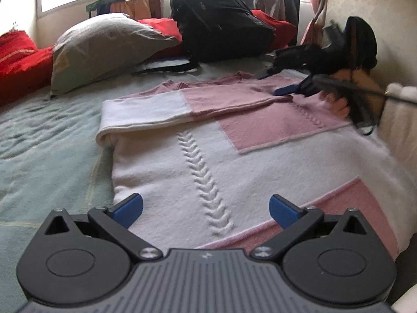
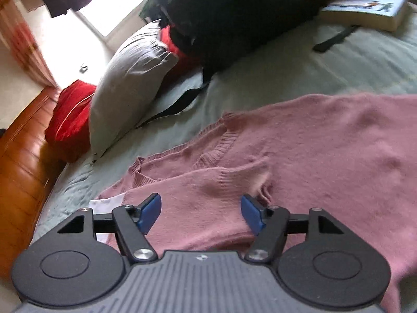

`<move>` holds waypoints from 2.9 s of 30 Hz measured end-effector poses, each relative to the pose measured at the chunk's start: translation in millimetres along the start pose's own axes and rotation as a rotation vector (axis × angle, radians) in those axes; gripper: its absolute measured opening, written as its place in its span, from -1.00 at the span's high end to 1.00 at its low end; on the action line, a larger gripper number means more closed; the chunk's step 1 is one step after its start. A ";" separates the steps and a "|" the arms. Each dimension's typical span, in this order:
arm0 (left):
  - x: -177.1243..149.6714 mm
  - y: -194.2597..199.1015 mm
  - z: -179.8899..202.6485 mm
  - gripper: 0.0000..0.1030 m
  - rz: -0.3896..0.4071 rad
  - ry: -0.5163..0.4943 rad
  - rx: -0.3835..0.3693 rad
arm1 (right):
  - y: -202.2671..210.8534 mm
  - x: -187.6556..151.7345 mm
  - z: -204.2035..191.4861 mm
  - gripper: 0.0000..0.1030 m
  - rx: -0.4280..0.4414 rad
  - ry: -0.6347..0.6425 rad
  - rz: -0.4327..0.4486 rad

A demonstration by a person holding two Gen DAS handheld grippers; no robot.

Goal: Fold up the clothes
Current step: 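Straighten the folded sleeve across the body and open the right tool, then move the right tool toward the other sweater sleeve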

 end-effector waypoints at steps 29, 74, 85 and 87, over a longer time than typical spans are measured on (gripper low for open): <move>-57.7 43.1 28.9 -0.99 -0.121 -0.028 -0.035 | 177.5 -224.1 -66.2 -1.00 -0.343 0.422 -0.079; -27.0 -9.0 95.7 -0.99 -0.120 -0.084 -0.090 | 204.1 -85.5 173.9 -1.00 -0.283 -0.162 0.306; -25.6 -24.6 100.0 -0.99 -0.139 -0.085 -0.086 | 167.9 -58.5 200.1 -1.00 -0.305 -0.177 0.350; -25.6 -24.1 100.5 -0.99 -0.140 -0.093 -0.087 | 164.9 -54.5 203.4 -1.00 -0.306 -0.176 0.366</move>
Point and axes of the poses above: each gripper's, at about its wrist camera, not at the fingertips, and y roughly against the way its jaws point, z to its right, x to its top, the point moved 5 cm from there along -y, roughly the way its jaws point, and after that the axes turned 12 degrees about y, right-handed, at the moved point
